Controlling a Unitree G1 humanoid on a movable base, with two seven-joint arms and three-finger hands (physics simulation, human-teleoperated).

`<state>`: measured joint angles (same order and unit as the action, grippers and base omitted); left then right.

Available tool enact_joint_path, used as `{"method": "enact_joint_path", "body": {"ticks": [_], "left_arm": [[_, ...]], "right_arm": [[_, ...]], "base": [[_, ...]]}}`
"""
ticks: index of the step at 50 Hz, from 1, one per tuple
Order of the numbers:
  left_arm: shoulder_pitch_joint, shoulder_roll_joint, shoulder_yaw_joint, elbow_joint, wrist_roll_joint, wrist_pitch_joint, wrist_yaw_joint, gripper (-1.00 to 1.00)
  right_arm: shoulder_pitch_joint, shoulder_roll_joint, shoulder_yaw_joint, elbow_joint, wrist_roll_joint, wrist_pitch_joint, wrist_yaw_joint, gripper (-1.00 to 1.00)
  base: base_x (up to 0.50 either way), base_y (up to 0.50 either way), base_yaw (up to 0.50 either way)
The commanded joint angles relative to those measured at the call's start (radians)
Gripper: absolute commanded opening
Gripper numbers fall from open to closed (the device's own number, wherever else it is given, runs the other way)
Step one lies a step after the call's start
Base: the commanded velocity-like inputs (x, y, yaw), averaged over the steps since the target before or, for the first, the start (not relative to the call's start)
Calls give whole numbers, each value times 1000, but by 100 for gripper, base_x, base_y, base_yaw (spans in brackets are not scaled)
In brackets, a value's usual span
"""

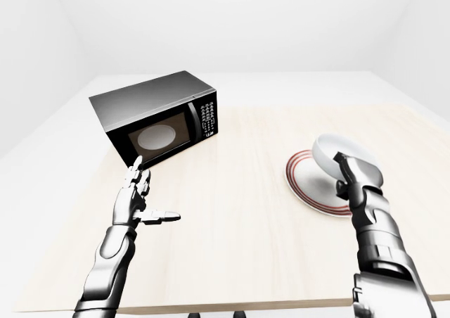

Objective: Pick up the white bowl and put it on the plate.

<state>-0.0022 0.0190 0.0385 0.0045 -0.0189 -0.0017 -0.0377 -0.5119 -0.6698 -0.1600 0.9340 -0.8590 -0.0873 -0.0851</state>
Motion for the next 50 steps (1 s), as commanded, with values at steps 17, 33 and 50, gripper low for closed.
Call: {"method": "enact_joint_path", "body": {"ticks": [17,33,50], "left_arm": [[0,0,0,0,0,0,0,100],[0,0,0,0,0,0,0,100],[0,0,0,0,0,0,0,100]], "right_arm": [[-82,-2,49,159,-43,0,-119,-100],[-86,9,59,164,-46,0,-118,-100],[-78,13,60,176,-43,0,-126,-100]], "base": [[0,0,0],[0,0,0],[0,0,0]]}}
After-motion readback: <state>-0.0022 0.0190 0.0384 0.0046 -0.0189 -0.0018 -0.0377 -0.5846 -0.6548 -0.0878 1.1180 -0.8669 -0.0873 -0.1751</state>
